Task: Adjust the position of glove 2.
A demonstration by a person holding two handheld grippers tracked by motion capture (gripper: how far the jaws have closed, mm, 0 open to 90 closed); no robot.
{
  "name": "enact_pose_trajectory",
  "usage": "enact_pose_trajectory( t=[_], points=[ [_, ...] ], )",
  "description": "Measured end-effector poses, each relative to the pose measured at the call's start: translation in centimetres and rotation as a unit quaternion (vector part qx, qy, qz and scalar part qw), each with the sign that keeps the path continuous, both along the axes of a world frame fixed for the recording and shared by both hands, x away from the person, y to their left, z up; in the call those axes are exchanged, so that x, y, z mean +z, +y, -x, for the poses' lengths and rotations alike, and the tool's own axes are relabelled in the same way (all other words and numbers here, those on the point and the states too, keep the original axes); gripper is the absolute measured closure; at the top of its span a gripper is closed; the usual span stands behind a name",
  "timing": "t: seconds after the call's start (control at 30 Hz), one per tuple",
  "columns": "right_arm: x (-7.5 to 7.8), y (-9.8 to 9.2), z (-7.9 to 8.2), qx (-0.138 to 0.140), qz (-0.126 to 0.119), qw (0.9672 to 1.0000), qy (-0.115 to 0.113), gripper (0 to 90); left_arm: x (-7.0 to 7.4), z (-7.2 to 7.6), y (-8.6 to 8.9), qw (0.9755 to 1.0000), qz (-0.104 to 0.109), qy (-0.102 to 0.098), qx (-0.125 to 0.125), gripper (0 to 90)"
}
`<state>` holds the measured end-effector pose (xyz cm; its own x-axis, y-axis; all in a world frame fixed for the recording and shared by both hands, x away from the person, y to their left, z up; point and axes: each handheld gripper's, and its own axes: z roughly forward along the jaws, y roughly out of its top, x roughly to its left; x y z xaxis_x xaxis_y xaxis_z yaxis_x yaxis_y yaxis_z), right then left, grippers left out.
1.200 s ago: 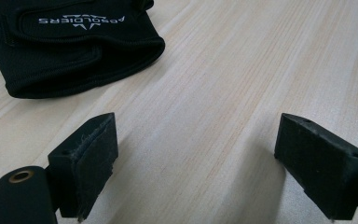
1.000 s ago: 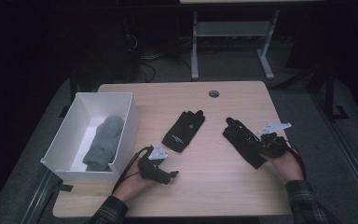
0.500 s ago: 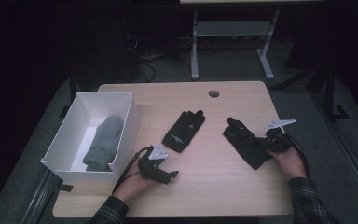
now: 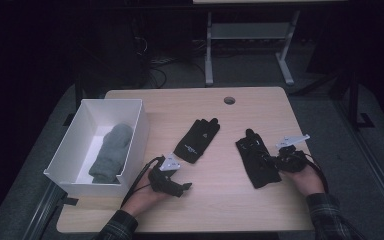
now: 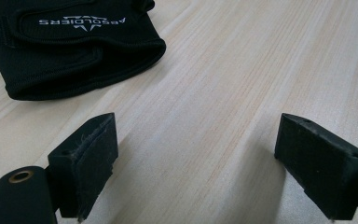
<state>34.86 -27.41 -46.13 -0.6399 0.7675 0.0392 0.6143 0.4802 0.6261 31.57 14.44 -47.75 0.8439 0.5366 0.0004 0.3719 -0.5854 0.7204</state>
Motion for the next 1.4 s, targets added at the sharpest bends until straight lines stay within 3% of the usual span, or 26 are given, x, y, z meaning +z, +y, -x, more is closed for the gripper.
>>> enact_pose_trajectory(
  t=[0.33,0.57,0.73,1.0,1.07,1.17,1.23,1.37,1.4],
  points=[
    [0.1,2.6,1.6,0.043,0.008,0.999,0.002,90.0,0.0,0.0,0.0,1.0,0.002,0.0,0.001,12.5],
    [0.3,4.2,3.6,0.085,0.017,0.9962,0.003,90.0,-0.1,0.1,-0.1,0.9999,0.007,0.003,0.006,12.6],
    [0.3,4.7,4.6,0.11,0.013,0.9939,0.007,90.0,0.0,0.0,0.0,1.0,-0.004,-0.001,-0.001,12.6],
    [0.3,5.1,6.0,0.131,0.009,0.9914,0.008,90.0,0.0,0.0,0.0,1.0,-0.004,-0.002,0.0,12.5],
    [0.4,4.9,5.8,0.128,0.002,0.9918,0.004,82.6,0.0,0.0,0.0,1.0,-0.004,-0.002,0.0,12.6],
    [1.0,4.1,5.6,0.101,-0.014,0.9947,-0.014,76.4,0.0,0.0,0.0,1.0,-0.002,0.001,0.001,12.6],
    [1.1,3.2,5.4,0.077,-0.032,0.9962,-0.026,67.6,0.0,0.0,0.0,1.0,-0.002,0.002,0.002,12.6],
    [0.5,1.6,4.7,0.024,-0.02,0.9982,-0.052,45.2,0.0,0.0,0.0,1.0,-0.002,0.002,0.002,12.6],
    [0.2,1.2,4.5,0.014,-0.021,0.9984,-0.051,44.9,0.0,0.0,0.0,1.0,-0.002,0.002,0.002,12.6]
  ],
)
